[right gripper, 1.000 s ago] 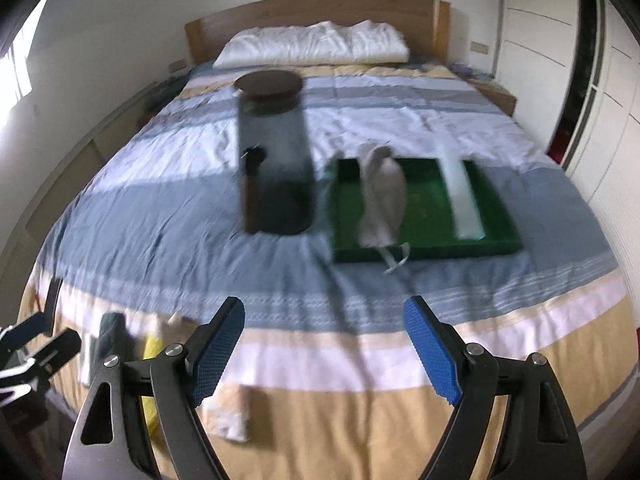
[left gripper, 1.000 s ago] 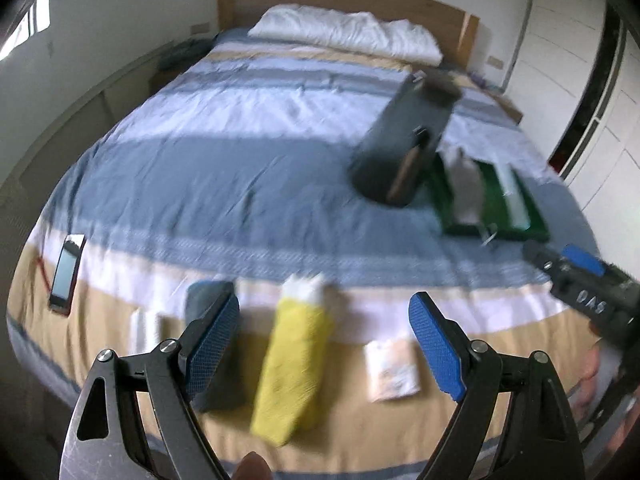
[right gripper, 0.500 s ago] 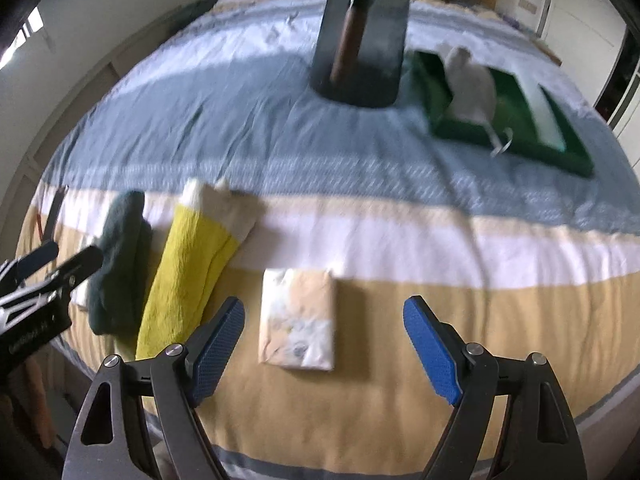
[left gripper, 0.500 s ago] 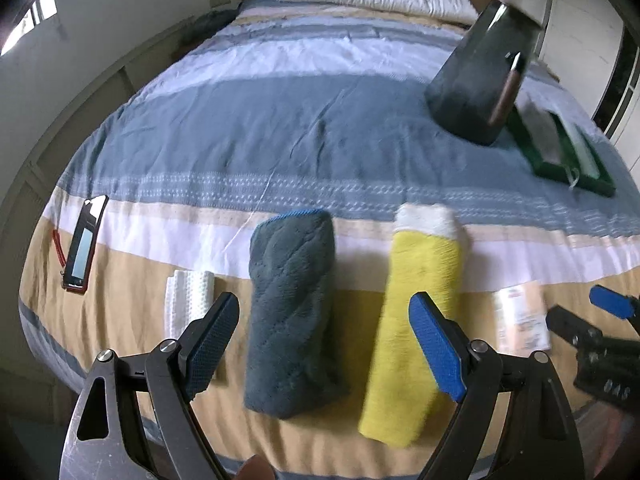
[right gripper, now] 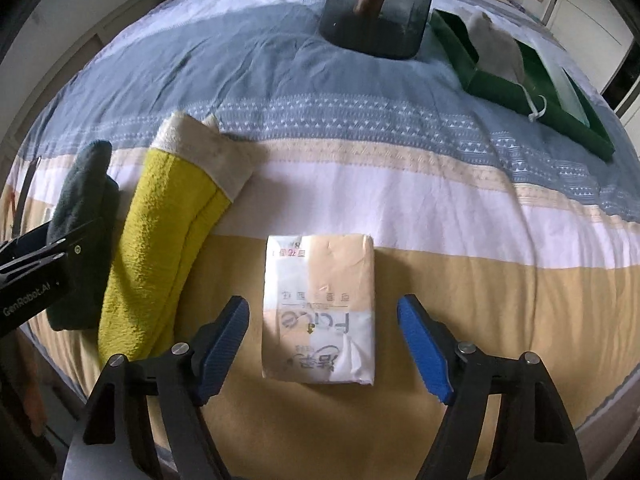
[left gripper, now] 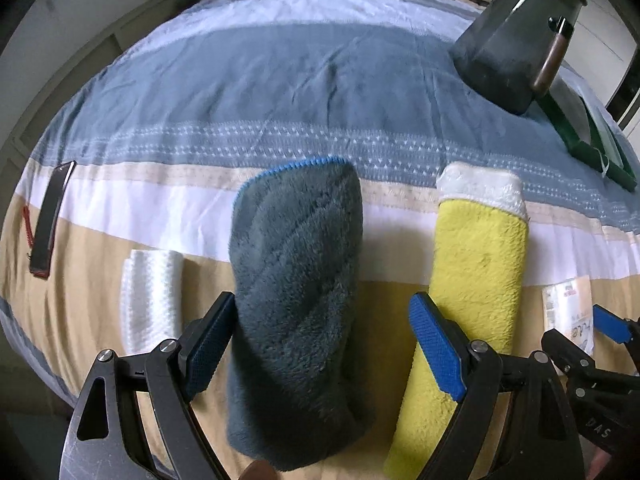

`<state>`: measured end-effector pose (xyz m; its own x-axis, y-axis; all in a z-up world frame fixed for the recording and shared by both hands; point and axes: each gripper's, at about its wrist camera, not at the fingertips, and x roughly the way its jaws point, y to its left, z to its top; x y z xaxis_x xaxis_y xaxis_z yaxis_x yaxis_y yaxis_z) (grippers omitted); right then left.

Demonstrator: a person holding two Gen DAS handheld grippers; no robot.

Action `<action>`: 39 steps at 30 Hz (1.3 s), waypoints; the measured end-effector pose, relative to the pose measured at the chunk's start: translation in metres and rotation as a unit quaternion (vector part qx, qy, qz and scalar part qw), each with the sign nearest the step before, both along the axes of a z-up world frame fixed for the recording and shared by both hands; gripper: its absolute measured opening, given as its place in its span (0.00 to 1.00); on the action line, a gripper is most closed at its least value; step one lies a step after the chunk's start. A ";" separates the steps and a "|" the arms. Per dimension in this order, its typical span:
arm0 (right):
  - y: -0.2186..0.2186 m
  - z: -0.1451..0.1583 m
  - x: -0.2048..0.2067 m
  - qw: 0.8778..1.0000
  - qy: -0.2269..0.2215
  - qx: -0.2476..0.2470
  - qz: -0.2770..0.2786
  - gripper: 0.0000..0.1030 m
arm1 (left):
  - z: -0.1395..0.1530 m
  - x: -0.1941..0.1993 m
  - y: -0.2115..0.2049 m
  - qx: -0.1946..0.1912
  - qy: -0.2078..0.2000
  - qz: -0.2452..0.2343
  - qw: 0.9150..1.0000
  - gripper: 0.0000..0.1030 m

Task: Organize soft objects
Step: 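Grasp the dark grey towel with the left gripper while the right gripper grasps the 'Face' tissue pack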

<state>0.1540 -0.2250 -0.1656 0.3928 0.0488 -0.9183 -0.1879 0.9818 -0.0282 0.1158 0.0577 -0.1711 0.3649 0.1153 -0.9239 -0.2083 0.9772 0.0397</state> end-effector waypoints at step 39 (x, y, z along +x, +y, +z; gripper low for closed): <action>0.004 -0.026 0.016 0.999 0.009 -0.017 0.031 0.48 | -0.034 0.012 0.015 0.006 0.027 0.037 0.999 0.33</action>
